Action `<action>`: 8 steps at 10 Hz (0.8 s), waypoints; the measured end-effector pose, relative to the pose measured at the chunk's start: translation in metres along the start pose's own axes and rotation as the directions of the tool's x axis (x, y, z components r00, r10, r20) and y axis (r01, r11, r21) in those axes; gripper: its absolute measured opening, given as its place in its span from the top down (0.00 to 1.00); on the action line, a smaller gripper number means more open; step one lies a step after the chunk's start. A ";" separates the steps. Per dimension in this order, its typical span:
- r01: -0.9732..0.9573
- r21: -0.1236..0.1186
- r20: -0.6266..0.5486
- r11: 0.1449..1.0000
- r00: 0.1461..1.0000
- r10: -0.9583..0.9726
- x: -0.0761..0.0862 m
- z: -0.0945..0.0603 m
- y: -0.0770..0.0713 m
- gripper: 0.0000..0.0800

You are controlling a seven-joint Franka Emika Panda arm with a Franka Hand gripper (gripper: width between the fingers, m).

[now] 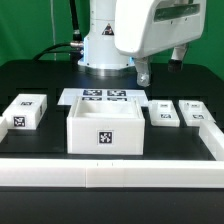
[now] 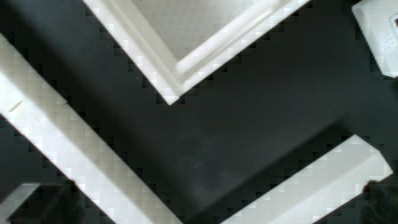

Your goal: Assemble cabinet

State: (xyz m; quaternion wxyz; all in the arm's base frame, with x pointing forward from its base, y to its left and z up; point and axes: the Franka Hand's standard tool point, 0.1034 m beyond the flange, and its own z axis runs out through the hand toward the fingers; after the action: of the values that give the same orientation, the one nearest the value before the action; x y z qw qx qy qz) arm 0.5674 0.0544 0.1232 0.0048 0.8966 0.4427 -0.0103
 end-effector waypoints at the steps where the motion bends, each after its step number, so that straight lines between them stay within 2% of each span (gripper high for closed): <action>1: 0.000 0.000 0.000 1.000 1.000 0.000 0.000 0.000 0.000 0.00; 6: 0.018 -0.003 -0.002 1.000 1.000 -0.018 -0.001 0.000 0.000 0.00; 7: 0.095 -0.018 -0.011 0.995 0.995 -0.095 -0.006 0.002 -0.001 0.00; 8: 0.191 -0.048 -0.011 0.980 0.981 -0.192 -0.012 0.005 -0.003 0.00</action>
Offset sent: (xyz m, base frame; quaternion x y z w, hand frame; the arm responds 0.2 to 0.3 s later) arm 0.0000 0.0000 0.0000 0.0000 0.0000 0.0000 1.0000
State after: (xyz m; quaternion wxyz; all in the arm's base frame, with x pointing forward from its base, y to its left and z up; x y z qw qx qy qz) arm 0.5573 0.0468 0.1182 0.0213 0.8495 0.5272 0.0069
